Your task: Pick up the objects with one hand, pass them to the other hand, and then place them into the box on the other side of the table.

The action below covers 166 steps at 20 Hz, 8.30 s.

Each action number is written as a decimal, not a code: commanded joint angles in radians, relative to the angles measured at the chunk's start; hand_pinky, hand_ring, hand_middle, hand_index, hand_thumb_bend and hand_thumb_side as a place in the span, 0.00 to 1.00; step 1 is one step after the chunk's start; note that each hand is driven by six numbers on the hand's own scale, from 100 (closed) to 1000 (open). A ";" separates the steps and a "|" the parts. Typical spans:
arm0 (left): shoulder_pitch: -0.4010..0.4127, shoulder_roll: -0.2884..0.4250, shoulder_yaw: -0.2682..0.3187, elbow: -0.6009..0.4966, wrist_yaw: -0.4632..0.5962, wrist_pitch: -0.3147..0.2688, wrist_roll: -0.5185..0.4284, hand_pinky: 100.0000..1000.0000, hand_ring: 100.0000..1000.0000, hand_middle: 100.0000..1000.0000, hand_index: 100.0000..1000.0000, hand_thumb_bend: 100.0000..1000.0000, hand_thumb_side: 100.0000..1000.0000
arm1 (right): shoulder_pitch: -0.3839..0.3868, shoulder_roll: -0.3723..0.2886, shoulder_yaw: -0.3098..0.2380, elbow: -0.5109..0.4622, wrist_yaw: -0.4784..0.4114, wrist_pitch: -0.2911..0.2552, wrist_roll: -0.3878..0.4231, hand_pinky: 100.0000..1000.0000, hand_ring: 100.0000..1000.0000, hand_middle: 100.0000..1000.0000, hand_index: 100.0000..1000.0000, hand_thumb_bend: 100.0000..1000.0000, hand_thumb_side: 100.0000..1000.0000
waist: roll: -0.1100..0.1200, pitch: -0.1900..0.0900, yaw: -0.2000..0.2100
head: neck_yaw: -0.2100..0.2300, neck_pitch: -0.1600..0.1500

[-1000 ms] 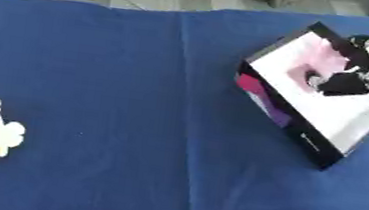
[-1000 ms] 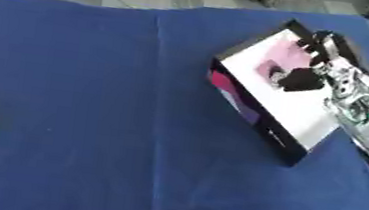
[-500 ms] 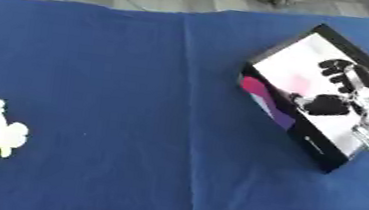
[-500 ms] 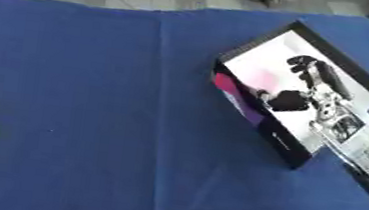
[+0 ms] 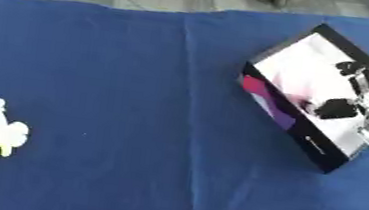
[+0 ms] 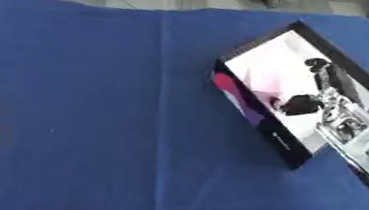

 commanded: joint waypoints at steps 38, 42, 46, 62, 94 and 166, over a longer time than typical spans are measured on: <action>-0.370 0.455 0.148 0.759 -0.190 0.405 -0.878 0.96 0.90 0.83 0.89 0.59 0.42 | -0.132 -0.020 -0.200 -0.258 -0.023 -0.053 -0.235 0.70 0.81 0.79 0.83 0.14 0.09 | 0.001 -0.019 -0.062 | 0.277 0.010; -0.385 0.440 0.149 0.807 -0.202 0.479 -0.832 0.96 0.90 0.82 0.87 0.65 0.48 | -0.129 -0.021 -0.199 -0.258 -0.039 -0.048 -0.257 0.69 0.81 0.78 0.82 0.13 0.10 | -0.002 -0.010 -0.075 | 0.285 0.001; -0.395 0.427 0.155 0.850 -0.213 0.548 -0.781 0.96 0.90 0.82 0.86 0.66 0.48 | -0.130 -0.030 -0.203 -0.258 -0.055 -0.047 -0.275 0.69 0.81 0.78 0.82 0.12 0.10 | -0.002 -0.001 -0.087 | 0.301 -0.005; -0.420 0.393 0.190 1.010 -0.228 0.663 -0.659 0.95 0.91 0.80 0.86 0.65 0.50 | -0.094 -0.076 -0.230 -0.258 -0.164 -0.050 -0.385 0.66 0.79 0.77 0.81 0.09 0.12 | -0.001 0.020 -0.110 | 0.367 0.003; -0.457 0.325 0.197 1.129 -0.115 0.711 -0.423 0.91 0.90 0.78 0.76 0.44 0.44 | -0.086 -0.043 -0.183 -0.258 -0.165 -0.036 -0.428 0.66 0.79 0.75 0.80 0.09 0.14 | 0.007 0.055 -0.157 | 0.403 -0.026; -0.312 0.336 -0.101 -0.011 0.239 0.274 -0.610 0.78 0.65 0.59 0.59 0.00 0.34 | -0.387 0.154 0.299 -0.258 0.072 -0.249 0.015 0.73 0.82 0.79 0.82 0.26 0.12 | -0.010 -0.024 -0.099 | 0.215 0.023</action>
